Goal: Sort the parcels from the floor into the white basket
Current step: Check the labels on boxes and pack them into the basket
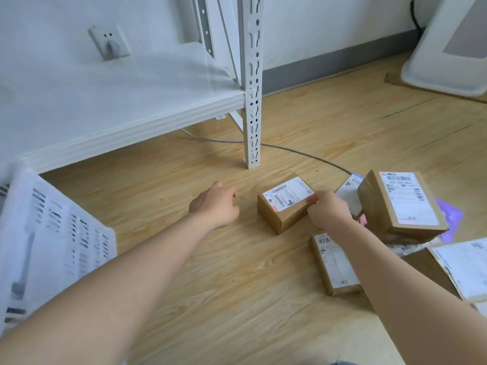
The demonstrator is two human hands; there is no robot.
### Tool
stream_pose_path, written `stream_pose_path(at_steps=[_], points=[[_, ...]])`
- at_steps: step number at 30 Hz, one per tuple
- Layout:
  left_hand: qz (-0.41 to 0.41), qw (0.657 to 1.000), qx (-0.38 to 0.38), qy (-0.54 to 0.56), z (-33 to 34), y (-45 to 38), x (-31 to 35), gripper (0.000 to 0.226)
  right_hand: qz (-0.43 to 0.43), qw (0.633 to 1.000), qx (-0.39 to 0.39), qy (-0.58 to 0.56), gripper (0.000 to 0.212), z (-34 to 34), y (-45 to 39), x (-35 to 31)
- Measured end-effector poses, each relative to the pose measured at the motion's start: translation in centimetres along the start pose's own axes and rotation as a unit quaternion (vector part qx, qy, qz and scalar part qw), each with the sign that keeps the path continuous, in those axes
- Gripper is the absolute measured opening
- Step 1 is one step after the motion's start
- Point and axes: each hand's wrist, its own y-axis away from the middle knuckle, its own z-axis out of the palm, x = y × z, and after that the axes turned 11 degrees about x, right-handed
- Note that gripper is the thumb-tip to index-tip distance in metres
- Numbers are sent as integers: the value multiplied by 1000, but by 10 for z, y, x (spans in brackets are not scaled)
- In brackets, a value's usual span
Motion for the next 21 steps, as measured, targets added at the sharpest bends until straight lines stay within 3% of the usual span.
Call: stream_pose_path(at_steps=[7, 14, 18, 21], points=[[-37, 998, -29, 52, 57, -65, 6, 39, 39, 998, -33, -39, 46, 50, -50, 27], [3, 991, -99, 90, 120, -112, 30, 55, 89, 976, -85, -177, 54, 103, -74, 59], [27, 982, -142, 124, 146, -121, 44, 66, 66, 961, -103, -248, 59, 122, -73, 68], [-21, 981, -135, 136, 160, -119, 43, 61, 60, 956, -103, -268, 58, 127, -77, 67]])
